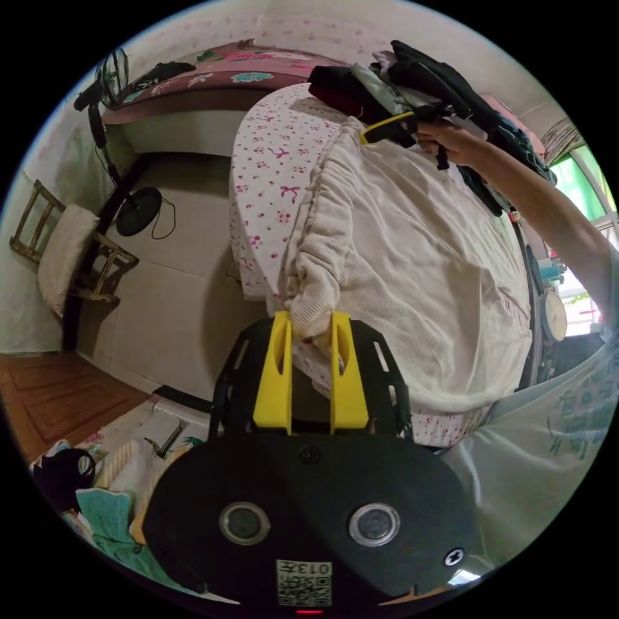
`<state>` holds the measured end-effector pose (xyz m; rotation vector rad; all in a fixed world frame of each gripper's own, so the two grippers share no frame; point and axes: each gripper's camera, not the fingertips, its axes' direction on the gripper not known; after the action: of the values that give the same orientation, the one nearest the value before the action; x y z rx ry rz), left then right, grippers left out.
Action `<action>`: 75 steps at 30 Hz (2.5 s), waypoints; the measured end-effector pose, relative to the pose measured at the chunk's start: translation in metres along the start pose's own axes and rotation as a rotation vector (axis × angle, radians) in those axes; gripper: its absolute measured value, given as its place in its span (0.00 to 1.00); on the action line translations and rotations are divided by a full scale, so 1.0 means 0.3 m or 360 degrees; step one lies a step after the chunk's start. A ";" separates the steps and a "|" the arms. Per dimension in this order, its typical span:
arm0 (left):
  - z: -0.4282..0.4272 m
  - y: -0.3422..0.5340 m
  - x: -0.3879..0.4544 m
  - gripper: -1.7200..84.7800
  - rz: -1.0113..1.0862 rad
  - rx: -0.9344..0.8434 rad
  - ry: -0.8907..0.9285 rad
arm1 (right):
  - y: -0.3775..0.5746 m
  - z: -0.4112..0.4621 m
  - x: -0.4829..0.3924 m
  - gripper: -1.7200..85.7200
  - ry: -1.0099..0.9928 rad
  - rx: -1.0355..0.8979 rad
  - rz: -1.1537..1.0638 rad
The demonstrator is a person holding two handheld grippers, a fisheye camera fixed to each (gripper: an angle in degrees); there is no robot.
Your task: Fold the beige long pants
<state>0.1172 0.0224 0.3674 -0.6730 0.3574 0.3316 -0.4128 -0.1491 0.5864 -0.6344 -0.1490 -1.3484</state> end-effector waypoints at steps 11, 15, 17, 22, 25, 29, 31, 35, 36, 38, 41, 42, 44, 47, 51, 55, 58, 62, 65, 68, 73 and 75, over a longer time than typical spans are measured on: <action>-0.172 0.073 0.046 0.11 -0.0051 0.0238 -0.0225 | -0.059 -0.137 -0.174 0.07 0.0483 0.0252 -0.0396; -0.030 0.054 -0.036 0.11 -0.0111 0.0081 -0.0195 | -0.075 -0.004 -0.154 0.10 0.0467 0.0007 -0.0395; -0.011 0.067 -0.069 0.11 -0.0157 0.0106 -0.0137 | -0.038 -0.012 -0.146 0.13 0.0470 0.0037 -0.0340; -0.082 0.156 -0.180 0.13 -0.0373 0.0207 0.0070 | 0.216 -0.270 -0.176 0.13 0.0636 0.0496 -0.0260; -0.148 0.175 -0.134 0.12 -0.0284 0.0283 -0.0102 | 0.533 -0.403 -0.190 0.11 0.0677 0.0752 -0.0103; -0.182 0.143 0.015 0.10 0.0040 0.0335 -0.0048 | 1.042 -0.395 -0.203 0.05 0.0590 0.0658 0.0317; -0.139 0.120 0.165 0.09 0.0291 0.0260 0.0080 | 1.261 -0.354 -0.239 0.04 0.0621 0.0516 0.0510; -0.022 0.145 0.441 0.08 0.0707 0.0078 0.0204 | 1.750 -0.267 -0.355 0.03 0.0591 0.0251 0.1043; 0.015 0.164 0.526 0.08 0.0818 0.0023 0.0227 | 1.813 -0.259 -0.377 0.03 0.0588 0.0235 0.1113; 0.060 0.197 0.637 0.08 0.0974 -0.0033 0.0210 | 2.037 -0.231 -0.466 0.03 0.0610 0.0186 0.1346; 0.123 0.232 0.753 0.08 0.1077 -0.0097 0.0202 | 2.251 -0.195 -0.540 0.02 0.0576 0.0207 0.1535; 0.149 0.239 0.786 0.08 0.1100 -0.0142 0.0217 | 2.285 -0.185 -0.548 0.02 0.0564 0.0204 0.1557; 0.187 0.247 0.825 0.08 0.1114 -0.0202 0.0212 | 2.394 -0.146 -0.567 0.02 0.0535 0.0229 0.1606; 0.219 0.261 0.856 0.05 0.1128 -0.0208 0.0143 | 2.511 -0.072 -0.564 0.02 0.0511 0.0098 0.1630; 0.191 0.254 0.866 0.03 0.1135 -0.0240 0.0134 | 2.720 -0.092 -0.559 0.03 0.0520 0.0201 0.1837; 0.170 0.200 0.962 0.04 0.1248 -0.0171 0.0124 | 2.910 -0.161 -0.553 0.04 0.0701 0.0304 0.1861; 0.182 0.136 1.088 0.07 0.1368 -0.0060 0.0004 | 3.010 -0.170 -0.492 0.07 0.0738 0.0341 0.1935; 0.242 0.071 1.201 0.09 0.1521 -0.0027 -0.0142 | 3.138 -0.124 -0.399 0.11 0.0642 0.0320 0.2011; 0.307 0.032 1.233 0.07 0.1581 -0.0081 -0.0213 | 3.234 -0.075 -0.355 0.10 0.0582 0.0319 0.2094; 0.334 0.001 1.236 0.04 0.1604 -0.0130 -0.0150 | 3.300 -0.052 -0.344 0.08 0.0514 0.0355 0.2100; 0.281 -0.014 1.201 0.02 0.1581 -0.0120 -0.0087 | 3.386 -0.086 -0.386 0.07 0.0571 0.0401 0.2043; 0.246 -0.026 1.190 0.02 0.1551 -0.0082 -0.0048 | 3.426 -0.097 -0.390 0.07 0.0571 0.0438 0.2032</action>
<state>0.4530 0.1295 0.2744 -0.5023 0.6371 1.2777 0.5148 0.0212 0.1605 -0.1401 0.3243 -0.1696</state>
